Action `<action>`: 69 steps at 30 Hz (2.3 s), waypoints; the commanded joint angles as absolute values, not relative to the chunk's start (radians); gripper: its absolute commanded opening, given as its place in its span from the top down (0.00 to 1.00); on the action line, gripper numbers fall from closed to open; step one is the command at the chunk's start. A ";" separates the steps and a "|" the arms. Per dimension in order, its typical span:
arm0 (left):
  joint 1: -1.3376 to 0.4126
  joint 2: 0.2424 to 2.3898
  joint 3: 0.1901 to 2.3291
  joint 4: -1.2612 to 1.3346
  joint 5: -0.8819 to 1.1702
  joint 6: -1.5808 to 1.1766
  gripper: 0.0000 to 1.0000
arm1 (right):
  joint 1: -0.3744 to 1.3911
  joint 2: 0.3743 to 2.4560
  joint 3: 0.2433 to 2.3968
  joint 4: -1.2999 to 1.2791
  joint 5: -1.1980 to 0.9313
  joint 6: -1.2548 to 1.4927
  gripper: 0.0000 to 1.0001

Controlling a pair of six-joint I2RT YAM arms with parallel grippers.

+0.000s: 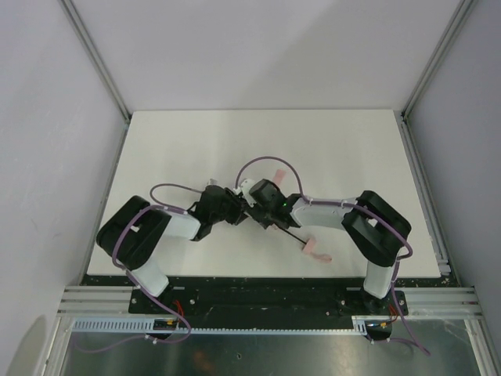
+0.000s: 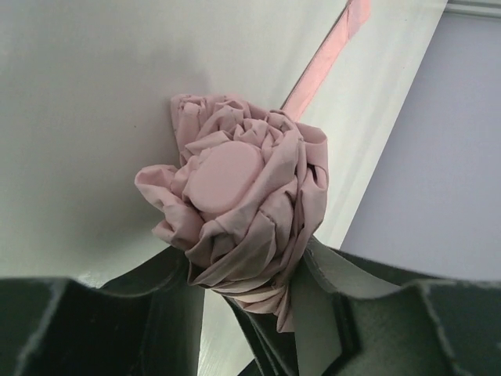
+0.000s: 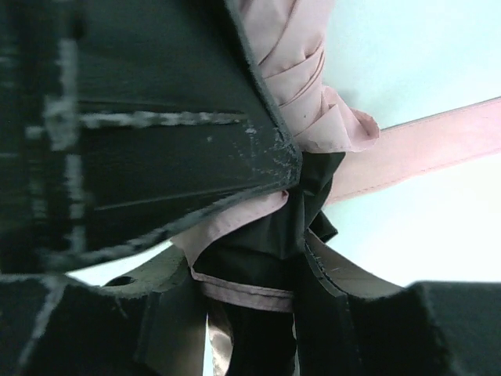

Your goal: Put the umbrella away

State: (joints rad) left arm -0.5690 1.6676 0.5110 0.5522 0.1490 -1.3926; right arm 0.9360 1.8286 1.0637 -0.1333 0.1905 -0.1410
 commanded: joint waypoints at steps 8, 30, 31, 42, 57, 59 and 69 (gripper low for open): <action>-0.517 1.589 0.500 0.403 0.236 -1.248 0.30 | 0.714 1.987 0.982 -0.182 -0.483 -0.059 1.00; -0.452 1.568 0.653 0.200 0.245 -1.145 0.16 | 0.566 2.142 1.066 -0.230 -0.739 0.044 1.00; -0.452 1.578 0.661 0.201 0.241 -1.142 0.16 | 0.561 2.146 1.069 -0.234 -0.748 0.043 1.00; -0.449 1.739 0.727 0.173 0.179 -1.079 0.29 | 0.512 2.177 1.098 -0.256 -0.867 0.025 1.00; -0.468 1.637 0.587 0.170 0.063 -1.049 0.89 | 0.529 2.013 1.115 -0.237 -0.679 0.130 0.76; -0.468 1.632 0.583 0.167 0.064 -1.049 0.91 | 0.538 1.958 1.115 -0.229 -0.622 0.146 0.65; -0.468 1.625 0.600 0.093 0.073 -1.086 1.00 | 0.676 1.746 1.114 -0.229 -0.298 0.067 0.32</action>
State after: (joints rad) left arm -0.4759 1.6173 0.6220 0.2798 0.1772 -1.1606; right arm 0.6113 1.8168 1.1141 -0.2115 -0.5053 0.1226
